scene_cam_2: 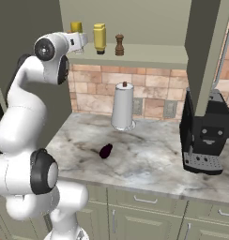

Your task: There are various items on the counter. Only move the condiments/shakers into the cabinet.

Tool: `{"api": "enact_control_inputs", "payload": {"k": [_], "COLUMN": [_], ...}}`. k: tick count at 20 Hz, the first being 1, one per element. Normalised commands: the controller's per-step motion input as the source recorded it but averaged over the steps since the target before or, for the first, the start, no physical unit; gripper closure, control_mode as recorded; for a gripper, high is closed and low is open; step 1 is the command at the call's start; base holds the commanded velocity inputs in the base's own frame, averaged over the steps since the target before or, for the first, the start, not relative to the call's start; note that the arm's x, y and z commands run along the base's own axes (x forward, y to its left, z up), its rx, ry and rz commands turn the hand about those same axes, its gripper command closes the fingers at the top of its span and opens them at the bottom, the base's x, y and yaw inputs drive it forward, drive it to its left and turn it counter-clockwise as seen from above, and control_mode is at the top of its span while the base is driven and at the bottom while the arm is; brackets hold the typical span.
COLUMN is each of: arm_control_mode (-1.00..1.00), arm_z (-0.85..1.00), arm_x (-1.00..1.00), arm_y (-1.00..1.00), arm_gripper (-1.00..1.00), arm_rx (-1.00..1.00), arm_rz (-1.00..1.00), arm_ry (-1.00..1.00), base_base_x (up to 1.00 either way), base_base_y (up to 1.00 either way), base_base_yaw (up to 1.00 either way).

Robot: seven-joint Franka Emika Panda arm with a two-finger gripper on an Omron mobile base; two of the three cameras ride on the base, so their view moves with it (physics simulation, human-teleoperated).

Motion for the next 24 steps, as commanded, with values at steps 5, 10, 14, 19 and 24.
{"api": "enact_control_inputs", "payload": {"k": [5,10,14,19,24], "arm_control_mode": [-1.00,-1.00,-1.00,-1.00,-1.00], "arm_z": [0.00,-0.16,-0.55,-0.99,-1.00], "arm_x": [-0.99,-0.87,-0.87,-1.00,-0.96], "arm_y": [-0.07,-0.37,-0.47,-0.27,-0.27], "arm_gripper": [-1.00,-1.00,-1.00,-1.00,-1.00], "arm_rx": [0.00,0.04,-0.12,-0.40,-0.41], "arm_rz": [-0.03,-0.13,0.01,0.14,0.16], "arm_ry": [-0.08,0.00,0.16,0.45,0.56], "base_base_x": [0.00,0.00,0.00,0.00,0.00], "base_base_y": [0.00,0.00,0.00,0.00,0.00], "base_base_yaw": [0.00,0.00,0.00,0.00,0.00]}}
